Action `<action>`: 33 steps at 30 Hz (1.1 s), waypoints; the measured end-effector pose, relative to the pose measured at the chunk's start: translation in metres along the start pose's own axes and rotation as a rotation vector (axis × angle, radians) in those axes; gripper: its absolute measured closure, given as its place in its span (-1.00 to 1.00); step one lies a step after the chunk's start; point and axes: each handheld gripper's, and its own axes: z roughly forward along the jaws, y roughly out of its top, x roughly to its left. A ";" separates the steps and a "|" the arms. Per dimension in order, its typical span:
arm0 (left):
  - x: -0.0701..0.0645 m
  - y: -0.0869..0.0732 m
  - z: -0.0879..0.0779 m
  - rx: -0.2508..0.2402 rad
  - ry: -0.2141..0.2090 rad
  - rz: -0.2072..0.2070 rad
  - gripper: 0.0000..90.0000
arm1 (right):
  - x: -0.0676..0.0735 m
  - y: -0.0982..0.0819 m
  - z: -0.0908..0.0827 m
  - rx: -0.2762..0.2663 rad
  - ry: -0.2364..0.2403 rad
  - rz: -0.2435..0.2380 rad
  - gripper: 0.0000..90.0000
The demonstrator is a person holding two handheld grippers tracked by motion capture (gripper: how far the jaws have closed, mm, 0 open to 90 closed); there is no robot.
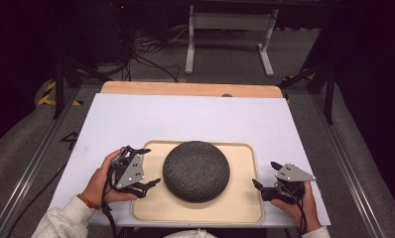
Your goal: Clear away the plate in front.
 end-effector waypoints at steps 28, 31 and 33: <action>0.031 -0.076 -0.016 0.097 0.030 -0.196 -0.77 | -0.001 -0.002 -0.003 -0.007 -0.003 0.000 -0.71; 0.033 -0.086 -0.017 0.097 0.019 -0.251 -0.77 | -0.001 -0.001 -0.004 -0.007 -0.002 -0.003 -0.71; 0.034 -0.093 -0.019 0.093 0.012 -0.279 -0.77 | 0.000 -0.002 -0.004 -0.007 -0.001 -0.004 -0.71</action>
